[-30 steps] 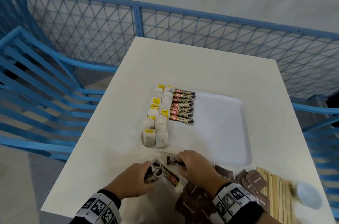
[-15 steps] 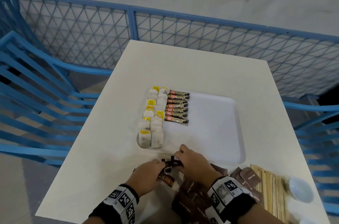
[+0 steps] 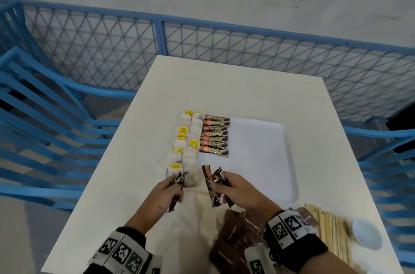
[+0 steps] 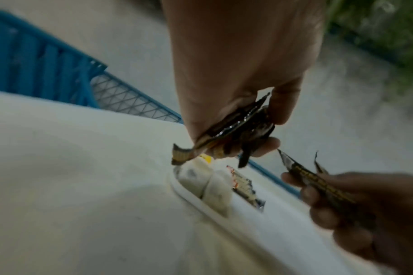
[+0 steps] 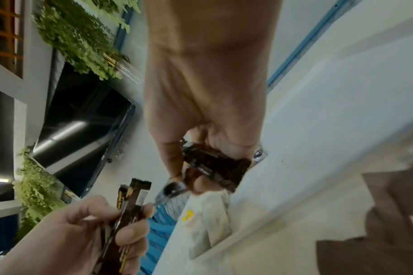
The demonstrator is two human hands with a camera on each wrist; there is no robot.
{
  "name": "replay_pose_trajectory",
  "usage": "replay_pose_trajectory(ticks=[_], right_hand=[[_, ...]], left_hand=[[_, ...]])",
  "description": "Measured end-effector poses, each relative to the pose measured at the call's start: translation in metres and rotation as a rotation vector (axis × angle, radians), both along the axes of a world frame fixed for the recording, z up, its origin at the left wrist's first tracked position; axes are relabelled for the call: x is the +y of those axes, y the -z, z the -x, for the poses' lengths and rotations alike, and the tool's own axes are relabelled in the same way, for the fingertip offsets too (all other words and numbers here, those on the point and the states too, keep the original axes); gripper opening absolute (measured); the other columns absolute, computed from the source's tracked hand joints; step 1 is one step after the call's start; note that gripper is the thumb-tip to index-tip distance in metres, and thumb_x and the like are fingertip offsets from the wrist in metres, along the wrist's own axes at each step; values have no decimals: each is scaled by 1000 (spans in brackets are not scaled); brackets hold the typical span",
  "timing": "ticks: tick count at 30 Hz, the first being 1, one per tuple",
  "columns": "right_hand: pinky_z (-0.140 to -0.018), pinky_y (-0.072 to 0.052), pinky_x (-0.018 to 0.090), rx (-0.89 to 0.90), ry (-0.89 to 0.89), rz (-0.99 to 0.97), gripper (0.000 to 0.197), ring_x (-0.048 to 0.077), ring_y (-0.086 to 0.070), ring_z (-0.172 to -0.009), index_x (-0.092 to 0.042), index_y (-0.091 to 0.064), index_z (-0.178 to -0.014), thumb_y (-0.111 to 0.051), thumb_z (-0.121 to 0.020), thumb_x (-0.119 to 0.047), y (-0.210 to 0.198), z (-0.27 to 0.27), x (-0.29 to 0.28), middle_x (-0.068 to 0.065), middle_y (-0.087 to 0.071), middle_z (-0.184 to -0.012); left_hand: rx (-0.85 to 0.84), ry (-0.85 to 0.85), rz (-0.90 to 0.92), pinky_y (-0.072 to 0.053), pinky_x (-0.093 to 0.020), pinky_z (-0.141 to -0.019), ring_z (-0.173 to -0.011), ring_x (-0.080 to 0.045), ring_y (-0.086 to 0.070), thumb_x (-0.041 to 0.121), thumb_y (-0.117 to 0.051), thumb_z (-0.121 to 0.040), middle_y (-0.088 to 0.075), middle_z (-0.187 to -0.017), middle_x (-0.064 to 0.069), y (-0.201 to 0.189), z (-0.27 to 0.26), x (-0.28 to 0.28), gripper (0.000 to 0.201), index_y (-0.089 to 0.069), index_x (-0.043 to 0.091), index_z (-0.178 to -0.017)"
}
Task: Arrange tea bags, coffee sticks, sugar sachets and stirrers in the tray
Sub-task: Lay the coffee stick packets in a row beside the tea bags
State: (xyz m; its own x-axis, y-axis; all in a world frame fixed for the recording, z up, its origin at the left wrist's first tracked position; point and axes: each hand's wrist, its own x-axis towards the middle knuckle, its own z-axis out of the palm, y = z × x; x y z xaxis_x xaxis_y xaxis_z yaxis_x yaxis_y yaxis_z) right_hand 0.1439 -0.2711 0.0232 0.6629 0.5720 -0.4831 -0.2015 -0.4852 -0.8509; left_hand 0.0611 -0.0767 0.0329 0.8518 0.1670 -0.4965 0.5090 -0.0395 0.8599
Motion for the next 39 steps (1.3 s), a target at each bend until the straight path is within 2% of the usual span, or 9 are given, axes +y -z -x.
replay_pose_trajectory(ticks=[4,10,16,19,21,24,27,35,39], right_hand=[[-56,-48,22,160,-61,-184,5,19,-65,-70,-20,-51,-91,-51,-95,-17,-10,5,4,-1,-58,-79],[-53,-47,20,186,-176,-211,16,17,-65,-69,-16,-46,-110,-52,-95,-19,-18,11,6,-2,-59,-82],[-75,-53,24,198,-63,-98,33,11,-56,-82,-15,-42,-119,-41,-91,3,-14,8,-2,4,-46,-97],[-86,-55,30,80,-31,-83,30,12,-66,-84,-18,-50,-120,-46,-94,-5,-14,8,-5,2,-60,-97],[-77,-53,20,-107,-45,-41,34,3,-63,-75,-21,-54,-126,-52,-93,-11,-13,8,-6,0,-62,-93],[-76,-36,6,-423,-105,55,42,-3,-48,-77,-29,-45,-136,-51,-95,-21,-11,8,-4,-4,-48,-90],[-80,-33,4,-445,-110,-5,47,-8,-41,-84,-25,-34,-142,-47,-97,-18,-9,11,-2,-4,-38,-94],[-83,-43,10,-336,-121,-60,53,4,-54,-97,-41,-43,-129,-62,-88,-13,-7,10,-2,-4,-53,-107],[-69,-44,10,-188,62,-108,35,2,-57,-74,-30,-57,-112,-70,-82,-18,-6,8,-1,-4,-62,-90]], left_hand=[[-69,3,8,-28,-16,-40,-46,-11,-33,28,-62,-88,-39,-58,-1,-12,-3,-11,33,-48,8,-66],[-86,-25,-2,-33,-19,-43,-42,-9,-37,19,-64,-87,-46,-56,1,-10,-8,-15,22,-54,11,-68],[-100,-91,-10,-31,-12,-41,-43,-5,-44,15,-59,-90,-57,-54,5,-10,-5,-11,9,-63,13,-82],[-107,-87,36,-36,-14,-45,-47,-3,-51,8,-55,-91,-69,-65,5,-13,-4,-13,11,-66,11,-90],[-104,-87,51,-38,-14,-47,-46,-1,-54,3,-53,-91,-71,-66,0,-14,-5,-15,12,-62,9,-85],[-81,-89,60,-39,-16,-47,-49,-7,-52,6,-54,-91,-66,-62,-1,-14,-6,-16,10,-60,8,-83],[-69,-63,44,-36,-16,-50,-47,-7,-45,21,-57,-91,-56,-56,3,-15,-6,-16,22,-58,11,-72],[-55,-79,33,-35,-13,-41,-44,-11,-42,13,-59,-90,-51,-42,7,-15,-10,-18,17,-62,11,-73],[-60,-111,13,-33,-14,-39,-46,-13,-38,8,-58,-90,-47,-40,9,-11,-11,-15,15,-63,11,-76]])
